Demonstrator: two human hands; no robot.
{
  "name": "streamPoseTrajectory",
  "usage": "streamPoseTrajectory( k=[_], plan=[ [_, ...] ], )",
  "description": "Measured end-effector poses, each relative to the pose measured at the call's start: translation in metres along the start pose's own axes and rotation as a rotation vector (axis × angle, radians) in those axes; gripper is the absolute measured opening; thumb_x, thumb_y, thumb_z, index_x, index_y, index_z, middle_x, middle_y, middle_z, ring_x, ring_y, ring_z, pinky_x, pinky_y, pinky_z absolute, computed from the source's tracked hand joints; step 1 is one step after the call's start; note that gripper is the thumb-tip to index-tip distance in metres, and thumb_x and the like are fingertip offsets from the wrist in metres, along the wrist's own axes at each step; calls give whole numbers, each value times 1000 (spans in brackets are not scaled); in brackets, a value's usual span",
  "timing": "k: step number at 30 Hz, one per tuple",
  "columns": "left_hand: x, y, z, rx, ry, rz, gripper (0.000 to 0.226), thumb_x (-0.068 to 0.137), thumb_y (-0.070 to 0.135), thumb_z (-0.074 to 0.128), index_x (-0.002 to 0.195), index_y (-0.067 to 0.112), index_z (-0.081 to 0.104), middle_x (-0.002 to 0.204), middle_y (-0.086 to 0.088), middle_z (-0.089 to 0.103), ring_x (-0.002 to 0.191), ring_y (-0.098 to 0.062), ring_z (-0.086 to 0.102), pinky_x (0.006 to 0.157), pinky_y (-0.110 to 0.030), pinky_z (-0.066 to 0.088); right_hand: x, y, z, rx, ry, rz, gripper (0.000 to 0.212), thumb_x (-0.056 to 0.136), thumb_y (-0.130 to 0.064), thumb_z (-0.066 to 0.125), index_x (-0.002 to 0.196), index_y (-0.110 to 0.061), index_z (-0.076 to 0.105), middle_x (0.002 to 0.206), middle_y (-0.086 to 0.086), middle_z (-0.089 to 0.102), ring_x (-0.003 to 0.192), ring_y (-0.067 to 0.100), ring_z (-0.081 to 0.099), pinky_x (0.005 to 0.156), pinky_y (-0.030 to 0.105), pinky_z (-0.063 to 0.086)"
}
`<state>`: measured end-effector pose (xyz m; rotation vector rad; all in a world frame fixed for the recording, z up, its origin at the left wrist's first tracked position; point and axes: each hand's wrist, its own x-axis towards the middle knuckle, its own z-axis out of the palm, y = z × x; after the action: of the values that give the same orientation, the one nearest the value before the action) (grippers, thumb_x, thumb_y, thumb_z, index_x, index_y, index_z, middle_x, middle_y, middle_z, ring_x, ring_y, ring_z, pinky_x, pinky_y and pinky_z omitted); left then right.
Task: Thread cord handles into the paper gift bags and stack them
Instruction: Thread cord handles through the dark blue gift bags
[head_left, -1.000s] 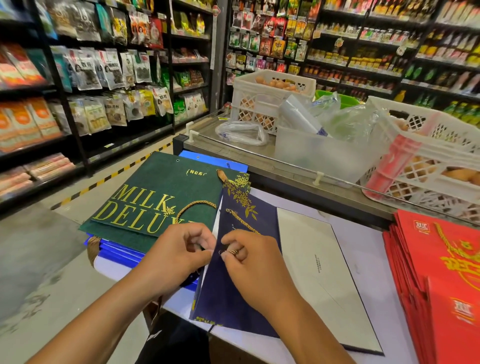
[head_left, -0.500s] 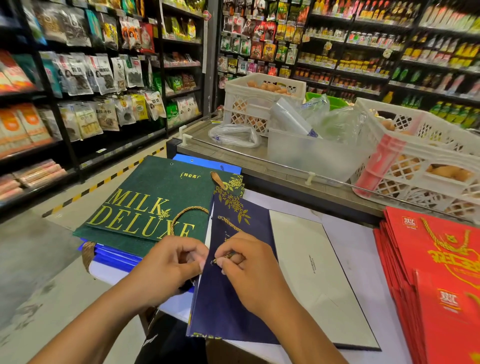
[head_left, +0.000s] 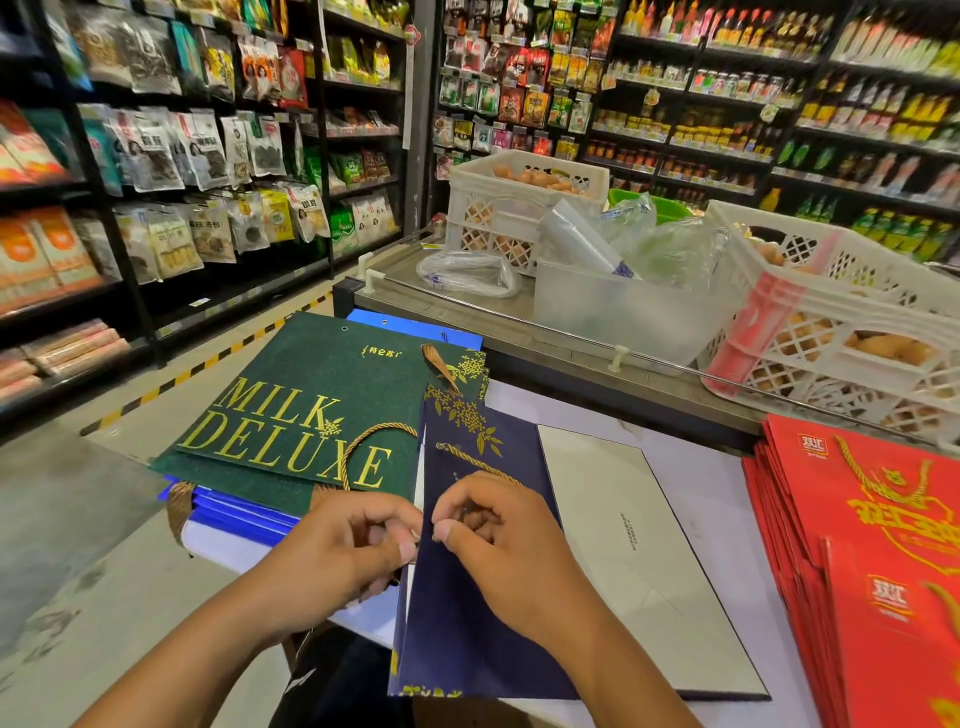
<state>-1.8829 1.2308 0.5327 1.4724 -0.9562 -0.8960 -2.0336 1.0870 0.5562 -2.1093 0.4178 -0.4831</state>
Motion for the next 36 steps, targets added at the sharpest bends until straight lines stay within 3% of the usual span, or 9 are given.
streamPoseTrajectory(
  k=[4,10,16,20,23,27,29,32,36],
  plan=[
    [-1,3,5,82,15,8,27,94,-9,62,79,13,69,62,-15,59,51,-19,52,49,-25,37,-3,1,4,49,8,16,21,92,-9,66,88,-29,70,89,-10,67,80,13,64,76,28,56],
    [-1,5,8,45,74,45,11,88,-8,70,86,4,71,65,-27,62,54,-26,60,53,-29,38,-5,5,7,123,51,42,22,93,-10,66,88,-31,70,87,-6,71,82,18,68,83,45,59],
    [-1,5,23,-84,252,100,14,90,-7,72,84,6,70,58,-19,57,46,-25,54,53,-34,39,-9,6,9,102,198,3,25,94,-8,67,88,-32,67,87,-7,69,82,18,68,80,38,59],
    [-1,9,34,-40,210,91,27,97,-5,62,100,22,63,68,-26,63,51,-27,55,54,-40,43,-11,13,20,223,344,17,30,97,-1,62,88,-30,64,83,-2,67,73,18,69,72,36,58],
    [-2,12,38,21,205,87,36,100,-1,55,111,31,67,71,-17,67,57,-28,55,58,-39,45,-13,21,21,410,416,34,29,98,4,60,91,-23,66,81,3,68,70,22,70,68,31,57],
    [-2,8,40,152,169,88,23,94,8,71,102,29,73,71,-9,65,57,-23,55,56,-32,46,-15,24,18,355,359,46,26,97,4,60,98,-20,69,86,1,70,73,19,71,71,28,56],
    [0,5,43,140,201,52,12,86,10,74,90,22,76,72,-8,67,58,-24,56,57,-36,47,-19,24,12,142,331,13,29,96,-2,63,105,-29,69,100,-12,66,82,13,69,76,24,55],
    [3,11,47,-56,302,23,5,74,8,72,77,11,75,63,-12,57,57,-23,44,57,-35,35,-36,16,-7,-208,210,-110,36,92,-26,70,125,-37,62,126,-27,51,112,4,58,95,20,47],
    [7,34,48,-82,382,92,9,78,3,74,80,12,76,68,-24,54,62,-22,40,62,-32,29,-78,18,-40,-422,13,-242,74,87,-50,75,153,-41,41,161,-27,24,152,3,24,123,27,22]
  ],
)
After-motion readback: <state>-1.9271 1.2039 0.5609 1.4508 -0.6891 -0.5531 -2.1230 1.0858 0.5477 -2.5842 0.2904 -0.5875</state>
